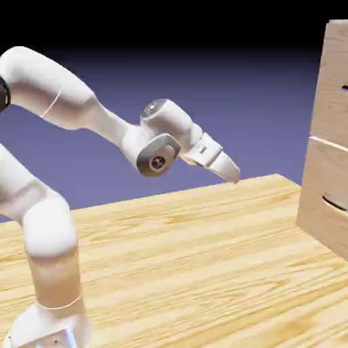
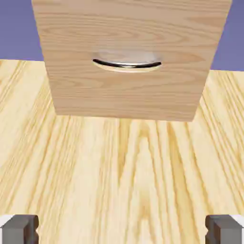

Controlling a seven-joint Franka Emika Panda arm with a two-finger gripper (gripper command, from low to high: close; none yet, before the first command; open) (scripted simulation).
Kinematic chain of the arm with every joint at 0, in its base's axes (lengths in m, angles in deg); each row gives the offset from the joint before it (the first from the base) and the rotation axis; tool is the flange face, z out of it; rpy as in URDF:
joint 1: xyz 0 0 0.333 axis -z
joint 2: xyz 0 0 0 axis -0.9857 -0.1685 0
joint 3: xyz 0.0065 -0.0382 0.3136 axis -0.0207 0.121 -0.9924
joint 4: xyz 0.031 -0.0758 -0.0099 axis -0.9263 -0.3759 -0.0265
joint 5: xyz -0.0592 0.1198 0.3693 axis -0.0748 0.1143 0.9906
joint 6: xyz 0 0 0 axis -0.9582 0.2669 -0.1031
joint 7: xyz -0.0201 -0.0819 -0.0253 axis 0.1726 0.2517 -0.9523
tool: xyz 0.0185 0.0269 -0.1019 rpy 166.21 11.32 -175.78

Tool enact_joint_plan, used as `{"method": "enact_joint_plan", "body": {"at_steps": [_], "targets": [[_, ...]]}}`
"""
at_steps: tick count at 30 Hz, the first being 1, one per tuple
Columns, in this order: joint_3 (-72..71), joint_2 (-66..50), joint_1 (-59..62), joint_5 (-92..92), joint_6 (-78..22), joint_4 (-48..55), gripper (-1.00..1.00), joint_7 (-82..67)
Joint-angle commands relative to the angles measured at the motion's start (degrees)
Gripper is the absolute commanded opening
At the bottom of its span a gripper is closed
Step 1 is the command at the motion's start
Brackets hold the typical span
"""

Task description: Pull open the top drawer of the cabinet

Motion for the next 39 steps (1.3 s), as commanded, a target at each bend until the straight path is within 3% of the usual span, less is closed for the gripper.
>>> {"method": "enact_joint_plan", "body": {"at_steps": [1, 39], "targets": [[0.3, -1.6, -0.1, -0.3, 0.5, 2.0, 0.0, 2.5], [10.5, -61.3, -4.5, -10.7, 20.9, 79.2, 0.0, 97.2]]}}
